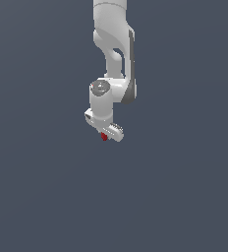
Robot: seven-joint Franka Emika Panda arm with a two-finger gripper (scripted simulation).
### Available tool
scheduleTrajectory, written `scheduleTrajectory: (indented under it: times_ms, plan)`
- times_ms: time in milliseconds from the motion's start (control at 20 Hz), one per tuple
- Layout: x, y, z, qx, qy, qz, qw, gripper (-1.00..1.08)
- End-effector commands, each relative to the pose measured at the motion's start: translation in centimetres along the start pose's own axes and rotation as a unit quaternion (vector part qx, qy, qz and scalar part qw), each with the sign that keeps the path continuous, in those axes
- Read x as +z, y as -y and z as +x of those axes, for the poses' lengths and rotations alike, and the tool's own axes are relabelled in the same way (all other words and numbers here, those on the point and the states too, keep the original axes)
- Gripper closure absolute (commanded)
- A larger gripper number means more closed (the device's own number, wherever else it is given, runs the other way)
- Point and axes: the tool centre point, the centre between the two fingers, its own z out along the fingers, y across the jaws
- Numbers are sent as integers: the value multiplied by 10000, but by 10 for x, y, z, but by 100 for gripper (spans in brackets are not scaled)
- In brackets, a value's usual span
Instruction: Pick up the object and move it to a goal position.
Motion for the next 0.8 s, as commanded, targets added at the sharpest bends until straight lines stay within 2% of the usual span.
scheduleTrajectory:
  times_ms: [0,750]
  plan:
    - [-19,7,0,1,-6,1,10000,108]
    - [-168,60,1,8,-14,-11,10000,108]
